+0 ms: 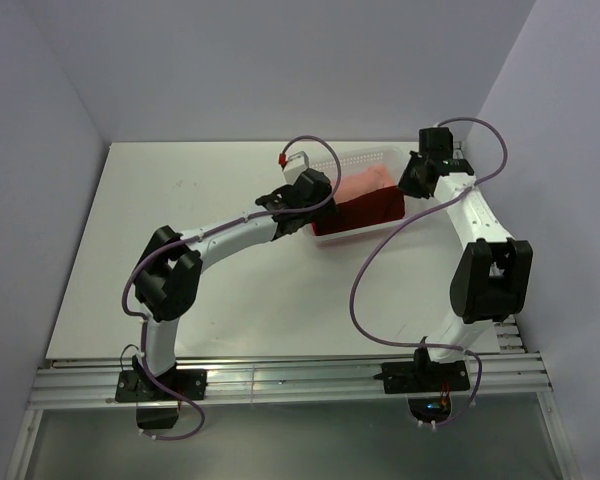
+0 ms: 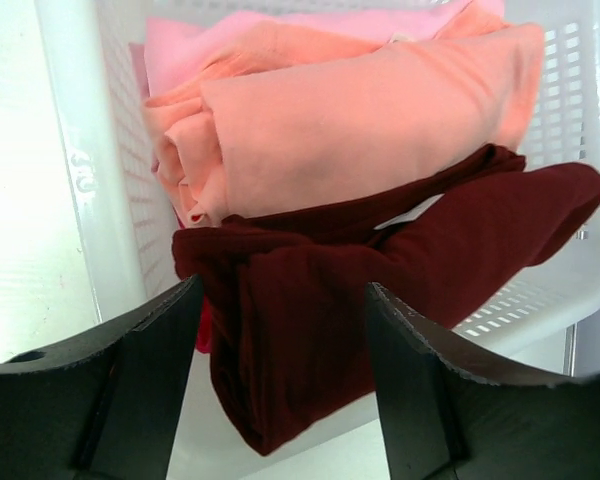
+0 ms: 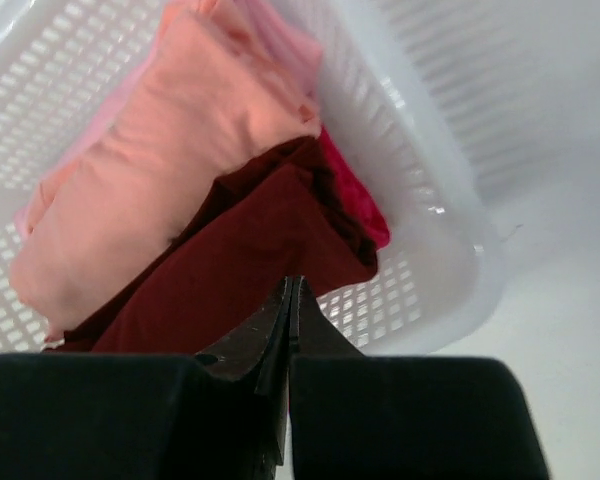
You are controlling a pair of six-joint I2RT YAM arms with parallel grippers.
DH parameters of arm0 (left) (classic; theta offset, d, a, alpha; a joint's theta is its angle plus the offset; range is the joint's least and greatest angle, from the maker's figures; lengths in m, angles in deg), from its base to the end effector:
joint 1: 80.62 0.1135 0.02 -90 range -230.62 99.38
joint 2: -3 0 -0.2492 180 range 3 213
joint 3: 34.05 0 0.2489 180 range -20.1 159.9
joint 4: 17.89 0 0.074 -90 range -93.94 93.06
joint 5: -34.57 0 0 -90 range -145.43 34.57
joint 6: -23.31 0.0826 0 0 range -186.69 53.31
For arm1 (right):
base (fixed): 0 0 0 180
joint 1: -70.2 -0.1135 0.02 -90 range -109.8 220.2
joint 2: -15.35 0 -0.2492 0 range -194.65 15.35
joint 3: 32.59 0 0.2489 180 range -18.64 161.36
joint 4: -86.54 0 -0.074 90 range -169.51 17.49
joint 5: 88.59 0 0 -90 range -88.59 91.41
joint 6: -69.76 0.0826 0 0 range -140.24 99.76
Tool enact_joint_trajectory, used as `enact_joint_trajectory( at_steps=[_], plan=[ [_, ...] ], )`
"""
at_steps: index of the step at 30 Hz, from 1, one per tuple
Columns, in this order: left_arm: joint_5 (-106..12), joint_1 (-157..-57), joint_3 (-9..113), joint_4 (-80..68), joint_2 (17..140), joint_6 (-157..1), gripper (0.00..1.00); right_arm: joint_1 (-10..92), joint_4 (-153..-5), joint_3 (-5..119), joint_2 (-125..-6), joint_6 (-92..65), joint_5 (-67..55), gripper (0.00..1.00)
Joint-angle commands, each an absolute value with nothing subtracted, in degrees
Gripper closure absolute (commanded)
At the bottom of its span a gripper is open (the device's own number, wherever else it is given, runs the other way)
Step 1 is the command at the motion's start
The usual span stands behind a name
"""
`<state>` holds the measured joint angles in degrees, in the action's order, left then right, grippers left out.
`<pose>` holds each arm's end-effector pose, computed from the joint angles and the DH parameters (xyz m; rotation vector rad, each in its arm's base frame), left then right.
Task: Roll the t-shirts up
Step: Place the rolled tshirt into the container
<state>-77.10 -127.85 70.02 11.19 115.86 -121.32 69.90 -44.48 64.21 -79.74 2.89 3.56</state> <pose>0.3496 -0.3330 0.2125 -0.3520 2.2106 -0.5775 0.3971 -0.0010 0.2542 0.4923 2.3491 0.1465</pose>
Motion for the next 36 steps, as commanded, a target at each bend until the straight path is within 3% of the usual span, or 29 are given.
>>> enact_joint_trajectory(
  at_steps=[1,5,11,21,36],
  plan=[
    [-80.1,-128.7,73.8,14.1,113.7,-119.3,0.3,68.3,-48.4,62.1,-77.5,3.2,-1.4,1.0],
    [-81.4,-128.7,74.4,15.6,113.7,-119.2,0.34,67.9,-51.1,59.4,-78.3,3.6,-6.8,1.0],
    [-79.6,-128.7,71.5,11.5,111.0,-117.3,0.54,66.9,-52.6,58.7,-80.9,4.1,-9.0,1.0],
    [-71.7,-129.6,71.6,4.1,111.5,-112.2,0.61,66.0,-53.2,61.4,-88.1,5.1,-7.1,1.0],
    [-59.5,-127.7,81.9,4.1,125.1,-111.0,0.65,65.4,-53.0,62.8,-89.9,5.0,-6.8,1.0]
  ],
)
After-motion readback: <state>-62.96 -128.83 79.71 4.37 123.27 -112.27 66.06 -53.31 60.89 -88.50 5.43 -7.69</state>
